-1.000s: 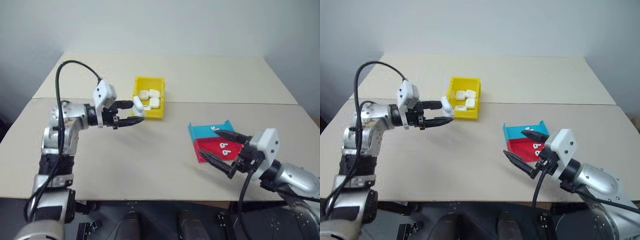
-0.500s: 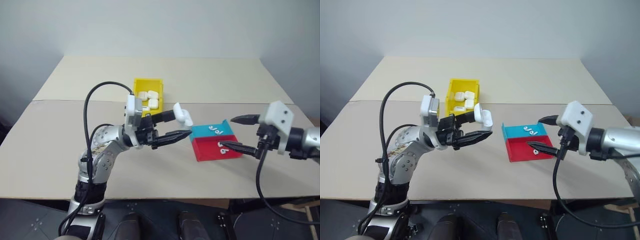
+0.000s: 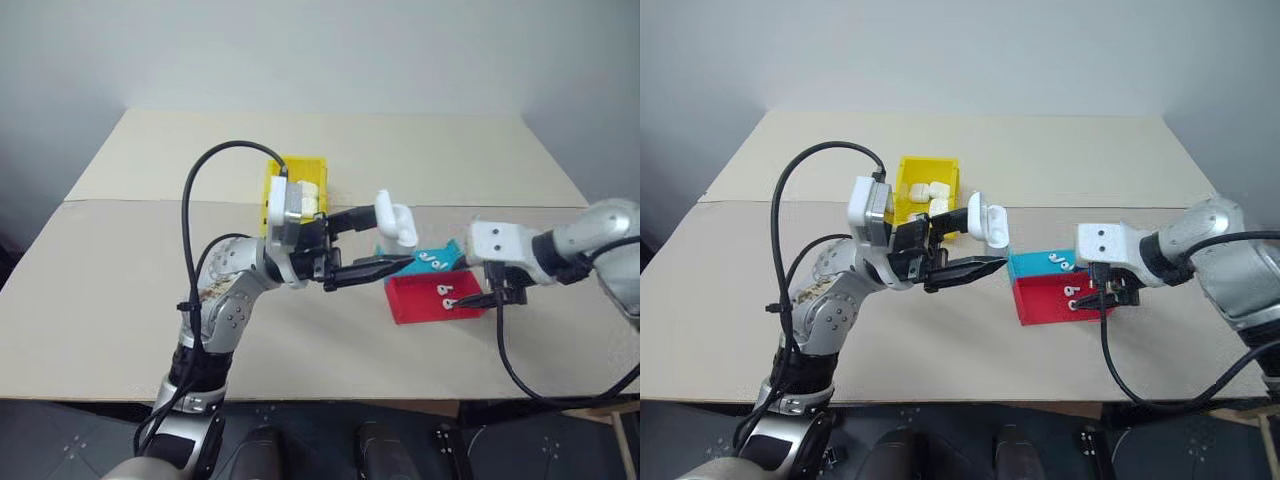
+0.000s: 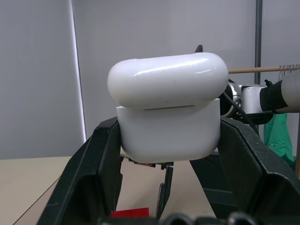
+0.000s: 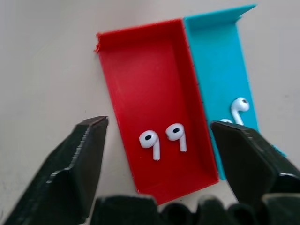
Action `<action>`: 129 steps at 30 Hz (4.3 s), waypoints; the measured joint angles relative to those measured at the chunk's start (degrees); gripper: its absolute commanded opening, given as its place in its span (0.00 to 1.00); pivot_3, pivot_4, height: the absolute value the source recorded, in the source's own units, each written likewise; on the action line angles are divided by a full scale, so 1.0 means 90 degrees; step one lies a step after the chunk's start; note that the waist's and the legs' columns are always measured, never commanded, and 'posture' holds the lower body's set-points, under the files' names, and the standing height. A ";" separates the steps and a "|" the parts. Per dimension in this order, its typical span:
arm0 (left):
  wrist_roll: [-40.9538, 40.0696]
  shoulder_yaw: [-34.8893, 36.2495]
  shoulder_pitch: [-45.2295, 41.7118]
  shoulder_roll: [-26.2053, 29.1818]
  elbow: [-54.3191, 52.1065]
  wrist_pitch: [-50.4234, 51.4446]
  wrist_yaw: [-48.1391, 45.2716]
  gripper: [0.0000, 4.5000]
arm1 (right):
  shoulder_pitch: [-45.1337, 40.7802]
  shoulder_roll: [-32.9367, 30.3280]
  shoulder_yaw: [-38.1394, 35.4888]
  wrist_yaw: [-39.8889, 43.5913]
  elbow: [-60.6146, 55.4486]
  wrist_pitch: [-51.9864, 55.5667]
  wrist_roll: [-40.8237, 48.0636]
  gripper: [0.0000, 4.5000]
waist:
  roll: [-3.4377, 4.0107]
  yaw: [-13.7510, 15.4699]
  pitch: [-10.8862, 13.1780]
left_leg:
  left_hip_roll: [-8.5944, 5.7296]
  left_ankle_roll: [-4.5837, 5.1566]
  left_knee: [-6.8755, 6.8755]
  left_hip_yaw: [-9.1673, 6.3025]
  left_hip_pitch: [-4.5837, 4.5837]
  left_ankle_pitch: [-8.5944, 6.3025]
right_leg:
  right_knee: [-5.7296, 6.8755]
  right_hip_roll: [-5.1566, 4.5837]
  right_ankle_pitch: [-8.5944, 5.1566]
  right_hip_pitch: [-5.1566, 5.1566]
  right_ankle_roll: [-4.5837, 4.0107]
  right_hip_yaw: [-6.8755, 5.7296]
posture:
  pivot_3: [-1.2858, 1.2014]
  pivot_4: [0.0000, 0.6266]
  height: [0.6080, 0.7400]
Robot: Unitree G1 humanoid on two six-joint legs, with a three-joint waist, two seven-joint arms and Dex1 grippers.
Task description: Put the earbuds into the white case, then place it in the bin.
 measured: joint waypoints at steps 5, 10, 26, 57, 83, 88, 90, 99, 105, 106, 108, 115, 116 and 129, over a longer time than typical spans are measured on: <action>-0.0024 0.0001 0.0000 0.0142 0.0000 -0.0001 -0.0063 0.62 | -0.0257 0.0308 0.0185 0.0466 0.0491 -0.0394 -0.0445 0.57 | 0.0005 -0.0002 0.0001 | 0.0000 0.0002 0.0000 0.0002 -0.0001 -0.0001 | 0.0001 0.0000 -0.0001 -0.0003 0.0000 0.0001 | 0.52 0.24 1.00; -0.0035 0.0001 0.0010 0.0149 -0.0033 -0.0001 0.0004 0.62 | -0.0270 0.0495 0.0200 0.0606 0.0678 -0.0625 -0.0785 0.57 | 0.0005 0.0014 0.0001 | 0.0000 0.0002 -0.0001 0.0002 -0.0002 -0.0001 | 0.0000 0.0000 -0.0001 -0.0002 0.0000 0.0000 | 0.52 0.24 1.00; -0.0261 -0.0120 0.0377 0.0319 -0.0529 0.0024 0.0225 0.62 | -0.0092 0.1140 0.0352 0.0530 0.1686 -0.1392 -0.1851 0.57 | 0.0007 0.0002 0.0001 | 0.0000 0.0002 -0.0001 0.0003 0.0002 -0.0002 | 0.0000 0.0000 -0.0001 0.0000 0.0000 0.0001 | 0.52 0.24 1.00; -0.0271 -0.0119 0.0382 0.0414 -0.0528 0.0020 0.0318 0.62 | -0.0279 0.1474 0.0288 0.0677 0.2206 -0.1741 -0.2130 0.13 | 0.0008 -0.0009 0.0001 | 0.0000 0.0002 -0.0002 0.0003 0.0008 -0.0002 | 0.0001 0.0000 0.0000 0.0006 -0.0001 0.0001 | 0.52 0.24 1.00; -0.0500 0.0034 -0.0256 0.0553 0.0340 -0.0160 -0.0484 0.62 | -0.0064 0.3658 -0.4983 -0.3600 -0.3028 0.4380 0.5465 0.13 | 0.0014 0.0002 0.0004 | 0.0000 0.0014 -0.0006 -0.0003 -0.0009 -0.0010 | -0.0008 0.0000 -0.0001 -0.0001 0.0001 -0.0004 | 0.52 0.24 1.00; -0.0496 0.0035 -0.0276 0.0551 0.0424 -0.0176 -0.0519 0.62 | 0.0160 0.3705 -0.4704 -0.4109 -0.3136 0.4363 0.5847 0.13 | 0.0014 0.0005 0.0004 | 0.0001 0.0017 -0.0011 -0.0004 -0.0013 -0.0012 | -0.0012 0.0000 -0.0002 -0.0004 0.0002 -0.0005 | 0.52 0.24 1.00; -0.0492 0.0035 -0.0276 0.0549 0.0428 -0.0185 -0.0531 0.62 | 0.0238 0.3659 -0.4554 -0.4194 -0.3146 0.4312 0.5884 0.13 | 0.0014 0.0005 0.0004 | 0.0001 0.0017 -0.0010 -0.0003 -0.0018 -0.0012 | -0.0013 0.0000 -0.0002 -0.0007 0.0002 -0.0005 | 0.52 0.24 1.00; -0.0392 0.0009 -0.0257 0.0535 0.0428 -0.0202 -0.0496 0.62 | 0.0456 0.3297 -0.4132 -0.4185 -0.3171 0.3758 0.5843 0.13 | 0.0014 0.0005 0.0004 | 0.0001 0.0018 -0.0010 -0.0003 -0.0018 -0.0012 | -0.0013 0.0001 -0.0003 -0.0008 0.0003 -0.0005 | 0.52 0.24 1.00; -0.0363 0.0014 -0.0230 0.0513 0.0428 -0.0222 -0.0477 0.62 | 0.0623 0.2983 -0.4034 -0.4069 -0.3159 0.3506 0.5837 0.50 | 0.0013 0.0006 0.0005 | 0.0001 0.0019 -0.0011 -0.0003 -0.0020 -0.0013 | -0.0017 0.0000 -0.0003 -0.0009 0.0003 -0.0005 | 0.52 0.24 1.00; -0.0363 0.0017 -0.0224 0.0512 0.0428 -0.0227 -0.0475 0.62 | 0.0647 0.2952 -0.4029 -0.4051 -0.3158 0.3486 0.5836 0.57 | 0.0013 0.0006 0.0005 | 0.0001 0.0020 -0.0011 -0.0003 -0.0020 -0.0013 | -0.0017 0.0000 -0.0003 -0.0009 0.0003 -0.0005 | 0.52 0.24 1.00; -0.0363 0.0019 -0.0224 0.0509 0.0427 -0.0241 -0.0474 0.62 | 0.0665 0.2870 -0.4021 -0.4022 -0.3157 0.3418 0.5837 0.70 | 0.0013 0.0006 0.0005 | 0.0001 0.0020 -0.0011 -0.0003 -0.0021 -0.0013 | -0.0017 0.0000 -0.0003 -0.0010 0.0003 -0.0005 | 0.52 0.24 1.00; -0.0349 0.0019 -0.0224 0.0472 0.0443 -0.0260 -0.0420 0.62 | 0.0653 0.2649 -0.4009 -0.3896 -0.3079 0.3302 0.5839 0.70 | 0.0013 0.0006 0.0005 | 0.0001 0.0020 -0.0011 -0.0003 -0.0021 -0.0013 | -0.0019 0.0000 -0.0003 -0.0010 0.0003 -0.0005 | 0.52 0.24 1.00; -0.0350 0.0020 -0.0226 0.0466 0.0443 -0.0271 -0.0416 0.62 | 0.0647 0.2570 -0.4009 -0.3849 -0.2999 0.3263 0.5796 0.70 | 0.0013 0.0006 0.0005 | 0.0001 0.0020 -0.0011 -0.0003 -0.0021 -0.0013 | -0.0018 0.0000 -0.0003 -0.0010 0.0003 -0.0005 | 0.52 0.24 1.00; -0.0378 0.0216 -0.0162 0.0470 0.0330 -0.0418 -0.0318 0.62 | -0.1663 0.1119 -0.0237 -0.1118 0.1121 -0.0190 0.0326 0.70 | 0.0016 -0.0182 0.0006 | 0.0002 0.0023 -0.0023 0.0027 -0.0030 -0.0015 | -0.0008 0.0001 -0.0003 -0.0056 0.0000 0.0022 | 0.52 0.24 1.00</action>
